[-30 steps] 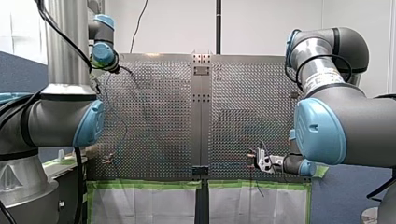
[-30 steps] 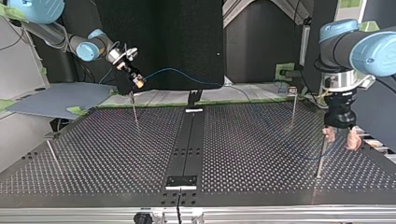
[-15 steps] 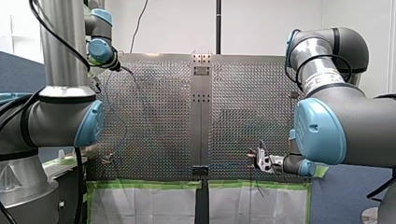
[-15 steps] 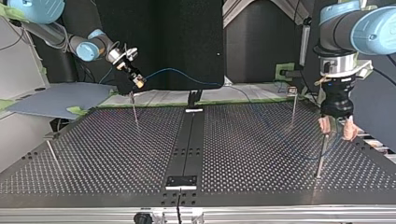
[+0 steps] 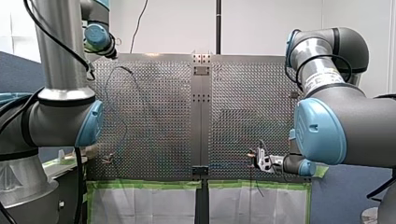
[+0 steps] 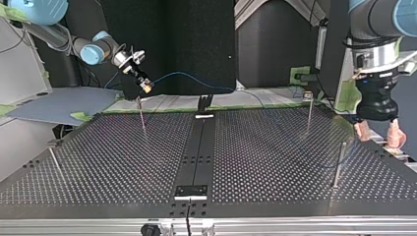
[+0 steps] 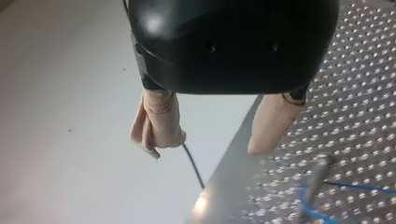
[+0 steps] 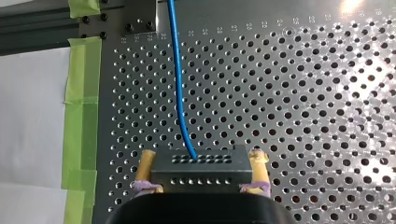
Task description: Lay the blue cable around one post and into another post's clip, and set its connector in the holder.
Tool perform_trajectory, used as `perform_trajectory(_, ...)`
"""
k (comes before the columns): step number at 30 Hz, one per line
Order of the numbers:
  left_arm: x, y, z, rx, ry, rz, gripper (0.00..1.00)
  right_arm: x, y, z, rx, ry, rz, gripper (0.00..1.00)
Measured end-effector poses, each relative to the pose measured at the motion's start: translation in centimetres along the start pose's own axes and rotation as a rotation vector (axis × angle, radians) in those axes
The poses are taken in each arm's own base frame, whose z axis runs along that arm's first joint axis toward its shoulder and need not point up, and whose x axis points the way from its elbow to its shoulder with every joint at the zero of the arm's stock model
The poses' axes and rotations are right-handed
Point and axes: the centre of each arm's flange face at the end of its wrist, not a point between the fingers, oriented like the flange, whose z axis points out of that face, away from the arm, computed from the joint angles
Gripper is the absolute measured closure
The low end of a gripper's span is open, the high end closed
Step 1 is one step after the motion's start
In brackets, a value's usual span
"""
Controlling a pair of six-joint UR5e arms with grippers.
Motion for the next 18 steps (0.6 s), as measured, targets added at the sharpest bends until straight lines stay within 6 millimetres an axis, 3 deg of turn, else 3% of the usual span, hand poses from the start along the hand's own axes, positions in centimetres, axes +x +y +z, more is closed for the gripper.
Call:
perform_trajectory(11, -0.8, -0.5, 1.8, -0.092, 0.025, 0.095, 0.00, 0.0, -0.3, 0.2, 0.004, -0.002, 0.000, 1.00)
perform_trajectory(18, -2.1, -2.2, 1.8, -0.099, 0.039, 0.161, 0.00, 0.1, -0.4, 0.4, 0.007, -0.005, 0.000, 1.00)
